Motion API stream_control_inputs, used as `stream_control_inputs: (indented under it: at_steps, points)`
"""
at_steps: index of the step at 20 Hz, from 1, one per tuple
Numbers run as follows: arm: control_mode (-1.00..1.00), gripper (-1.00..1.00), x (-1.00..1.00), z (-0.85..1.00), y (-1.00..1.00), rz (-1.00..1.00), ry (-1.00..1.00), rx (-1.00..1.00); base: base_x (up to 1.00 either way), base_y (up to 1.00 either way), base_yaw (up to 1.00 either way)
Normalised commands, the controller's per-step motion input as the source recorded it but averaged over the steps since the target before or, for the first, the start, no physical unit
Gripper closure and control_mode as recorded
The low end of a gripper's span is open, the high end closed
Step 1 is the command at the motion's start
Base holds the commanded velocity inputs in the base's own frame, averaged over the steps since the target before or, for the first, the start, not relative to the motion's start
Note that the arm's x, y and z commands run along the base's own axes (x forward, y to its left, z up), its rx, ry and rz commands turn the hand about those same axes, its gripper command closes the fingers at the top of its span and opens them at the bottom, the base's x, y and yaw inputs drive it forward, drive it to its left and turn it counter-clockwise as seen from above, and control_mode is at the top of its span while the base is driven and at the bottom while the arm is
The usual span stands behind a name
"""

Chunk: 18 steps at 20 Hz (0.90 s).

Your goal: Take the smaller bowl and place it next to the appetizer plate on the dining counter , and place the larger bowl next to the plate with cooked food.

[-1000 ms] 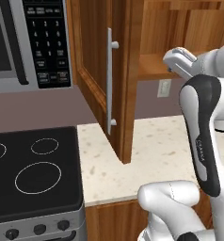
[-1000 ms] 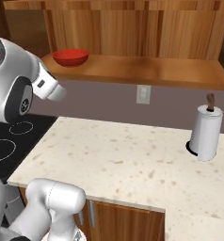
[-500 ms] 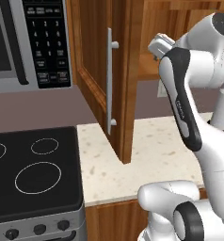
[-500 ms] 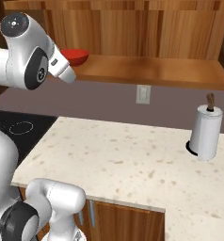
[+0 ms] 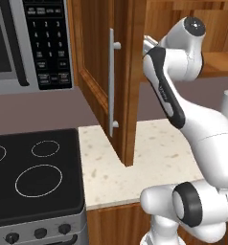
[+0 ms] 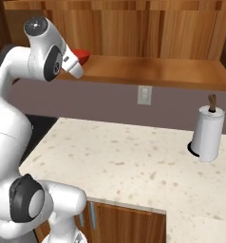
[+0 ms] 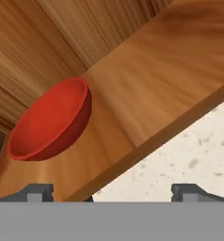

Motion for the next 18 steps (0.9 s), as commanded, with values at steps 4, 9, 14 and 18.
stream_control_inputs:
  at_steps: [4,9,14,18]
  points:
    - [-1.0,-1.0,0.8,-0.02,0.04,0.0,0.0,0.0,0.0,0.0,0.0]
    - [-1.0,-1.0,0.77,0.0,0.0,0.0,0.05,0.0,0.0,0.0,0.0]
    - [-1.0,-1.0,0.65,0.0,0.09,0.0,0.07,0.0,0.0,0.0,0.0]
    - [-1.0,-1.0,0.66,-0.03,0.11,0.0,0.08,0.0,0.0,0.0,0.0]
